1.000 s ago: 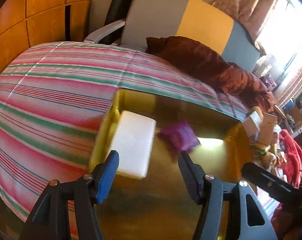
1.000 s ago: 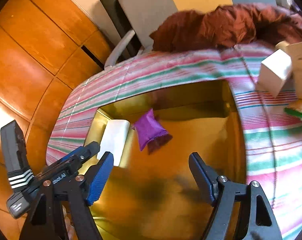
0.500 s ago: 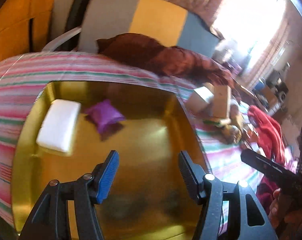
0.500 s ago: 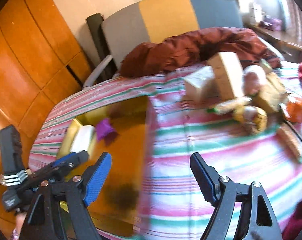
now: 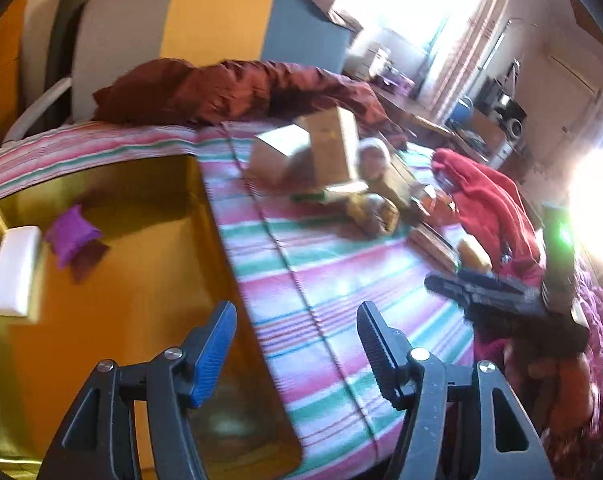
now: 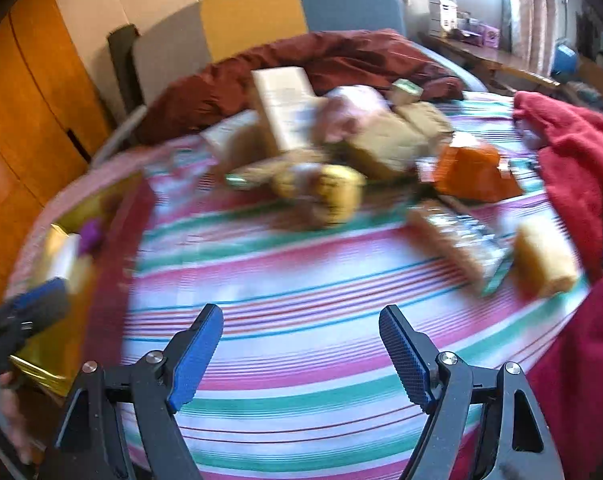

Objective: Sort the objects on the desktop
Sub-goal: 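Move both open tools back toward the cluster of items, then grasp the cracker packet with the right tool while the left tool grasps the yellow knitted doll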

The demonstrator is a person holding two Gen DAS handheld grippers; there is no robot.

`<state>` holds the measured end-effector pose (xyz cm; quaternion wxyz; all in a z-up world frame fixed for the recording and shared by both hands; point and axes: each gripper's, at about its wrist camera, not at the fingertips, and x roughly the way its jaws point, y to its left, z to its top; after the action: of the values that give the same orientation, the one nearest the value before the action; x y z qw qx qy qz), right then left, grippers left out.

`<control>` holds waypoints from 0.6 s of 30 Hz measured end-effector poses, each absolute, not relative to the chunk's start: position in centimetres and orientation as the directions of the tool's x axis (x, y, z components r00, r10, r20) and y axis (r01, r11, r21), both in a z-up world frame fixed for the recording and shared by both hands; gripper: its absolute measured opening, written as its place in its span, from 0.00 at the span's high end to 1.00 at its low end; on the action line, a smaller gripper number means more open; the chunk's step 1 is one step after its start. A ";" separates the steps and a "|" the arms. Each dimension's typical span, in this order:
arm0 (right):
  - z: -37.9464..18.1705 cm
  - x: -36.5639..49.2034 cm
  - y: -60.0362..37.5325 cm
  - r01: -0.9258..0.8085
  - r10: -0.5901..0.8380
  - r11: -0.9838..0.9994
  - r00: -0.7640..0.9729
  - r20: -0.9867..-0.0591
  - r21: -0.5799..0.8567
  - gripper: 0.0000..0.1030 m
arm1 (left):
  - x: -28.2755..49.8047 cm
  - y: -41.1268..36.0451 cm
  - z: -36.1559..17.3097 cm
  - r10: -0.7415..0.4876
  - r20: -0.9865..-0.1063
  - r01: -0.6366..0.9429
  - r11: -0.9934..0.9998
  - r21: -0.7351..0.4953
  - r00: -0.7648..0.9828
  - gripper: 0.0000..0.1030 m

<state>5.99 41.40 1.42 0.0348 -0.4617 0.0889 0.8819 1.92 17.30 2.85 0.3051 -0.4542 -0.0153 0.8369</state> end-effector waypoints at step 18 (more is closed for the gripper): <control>-2.4 -1.6 51.6 -0.068 0.068 -0.997 -0.425 -0.903 -0.044 0.24 | 2.1 24.1 2.3 0.512 -0.791 -0.562 -0.782 -0.269 -0.335 0.33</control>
<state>-1.60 51.55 -2.37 0.0403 -0.5347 -0.0003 0.8441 2.07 24.10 2.32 0.3291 -0.4737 0.0265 0.8165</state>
